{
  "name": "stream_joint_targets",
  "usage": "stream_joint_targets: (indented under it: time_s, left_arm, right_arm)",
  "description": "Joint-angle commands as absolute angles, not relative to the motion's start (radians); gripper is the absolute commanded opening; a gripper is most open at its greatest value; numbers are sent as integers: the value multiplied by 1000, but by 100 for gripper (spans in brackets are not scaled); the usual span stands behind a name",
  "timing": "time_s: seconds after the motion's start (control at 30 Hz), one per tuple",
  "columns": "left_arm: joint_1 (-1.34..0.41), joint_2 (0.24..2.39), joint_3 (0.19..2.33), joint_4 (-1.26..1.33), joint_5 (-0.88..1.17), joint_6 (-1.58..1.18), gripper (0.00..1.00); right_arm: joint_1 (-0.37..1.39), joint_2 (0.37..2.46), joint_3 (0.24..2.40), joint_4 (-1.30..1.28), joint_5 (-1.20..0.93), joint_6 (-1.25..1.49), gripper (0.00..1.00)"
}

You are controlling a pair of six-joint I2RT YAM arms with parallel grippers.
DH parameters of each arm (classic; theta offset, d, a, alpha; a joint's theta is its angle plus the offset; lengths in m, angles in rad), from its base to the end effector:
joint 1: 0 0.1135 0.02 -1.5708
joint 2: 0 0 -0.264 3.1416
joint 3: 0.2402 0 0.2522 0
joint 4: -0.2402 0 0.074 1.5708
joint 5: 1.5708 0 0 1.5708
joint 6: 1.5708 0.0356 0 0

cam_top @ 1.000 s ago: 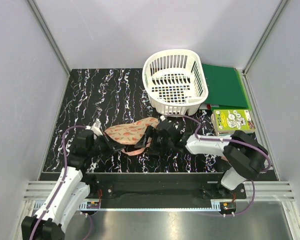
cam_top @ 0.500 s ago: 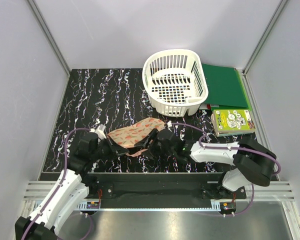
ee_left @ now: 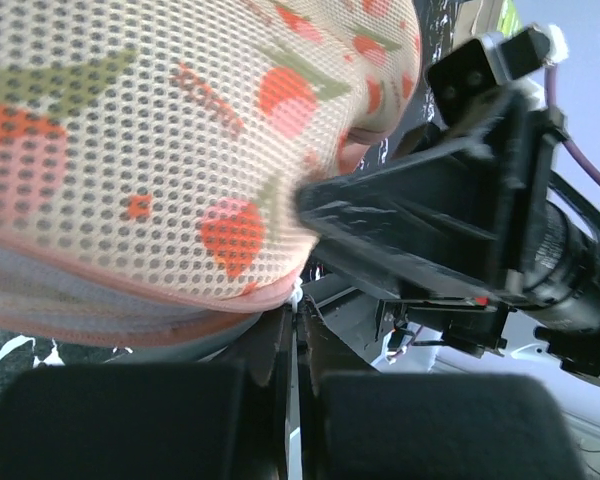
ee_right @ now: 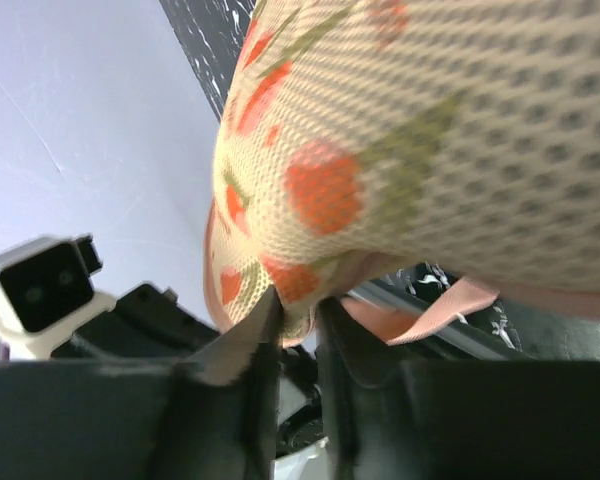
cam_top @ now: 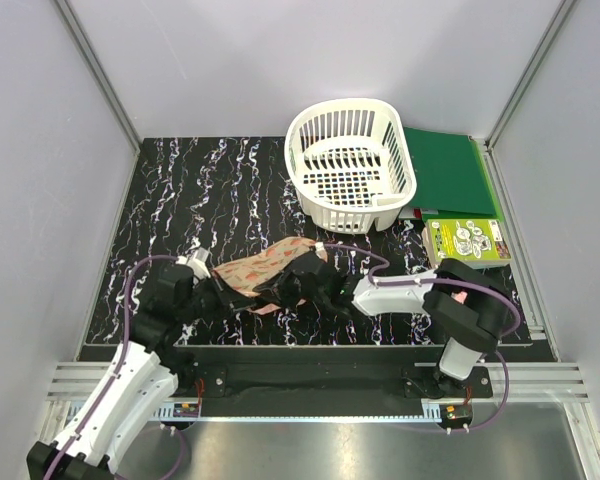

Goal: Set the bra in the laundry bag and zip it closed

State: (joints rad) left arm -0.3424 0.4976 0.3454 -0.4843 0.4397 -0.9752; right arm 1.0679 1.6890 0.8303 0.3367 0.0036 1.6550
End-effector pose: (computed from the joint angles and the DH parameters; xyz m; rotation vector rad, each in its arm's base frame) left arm 0.1123 -0.0561 0.1985 -0.4895 2.3644 -1.1648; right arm 0.1696 0.3080 0.1748 0.7406 2.4407 1.4421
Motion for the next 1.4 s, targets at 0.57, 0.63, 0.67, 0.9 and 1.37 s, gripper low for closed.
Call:
stream_joint_targets:
  time_s: [0.57, 0.63, 0.67, 0.9, 1.37]
  left_arm:
    - [-341, 382, 640, -950, -46, -900, 0]
    - [-339, 391, 626, -924, -19, -897, 0]
    - [-339, 396, 602, -907, -6, -893, 0]
    - [-339, 480, 523, -697, 279, -790, 0]
    - [-364, 583, 434, -388, 480, -857, 0]
  right_arm:
    - [804, 1904, 1060, 376, -621, 1142, 1]
    - [789, 1948, 1106, 304, -707, 1057, 2]
    - [787, 1965, 1124, 281, -751, 1030, 2]
    - [813, 1918, 1192, 52, -551, 942, 52]
    - [1011, 1594, 925, 119, -87, 1343, 80]
